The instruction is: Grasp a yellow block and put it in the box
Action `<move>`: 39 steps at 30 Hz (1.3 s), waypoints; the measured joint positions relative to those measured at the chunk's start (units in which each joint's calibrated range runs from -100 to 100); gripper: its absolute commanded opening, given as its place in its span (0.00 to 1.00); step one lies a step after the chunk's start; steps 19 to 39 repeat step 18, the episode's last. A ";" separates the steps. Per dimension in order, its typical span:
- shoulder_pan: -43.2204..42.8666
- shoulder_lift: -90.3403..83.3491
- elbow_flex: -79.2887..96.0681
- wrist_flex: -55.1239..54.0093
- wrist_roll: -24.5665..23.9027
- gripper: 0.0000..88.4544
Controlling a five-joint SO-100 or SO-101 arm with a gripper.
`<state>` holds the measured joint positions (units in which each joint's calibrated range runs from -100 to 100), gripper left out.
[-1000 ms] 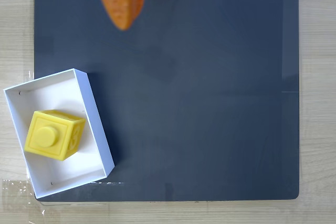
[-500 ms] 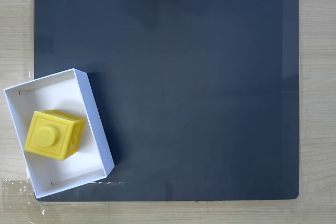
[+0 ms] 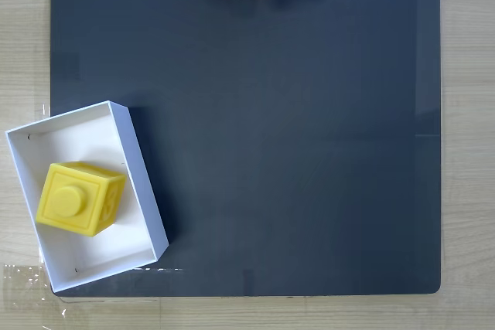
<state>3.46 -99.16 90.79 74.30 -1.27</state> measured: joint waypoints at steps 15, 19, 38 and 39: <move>-0.09 0.00 0.72 0.00 0.00 0.02; -0.09 0.00 0.72 0.00 0.00 0.02; -0.09 0.00 0.72 0.00 0.00 0.02; -0.09 0.00 0.72 0.00 0.00 0.02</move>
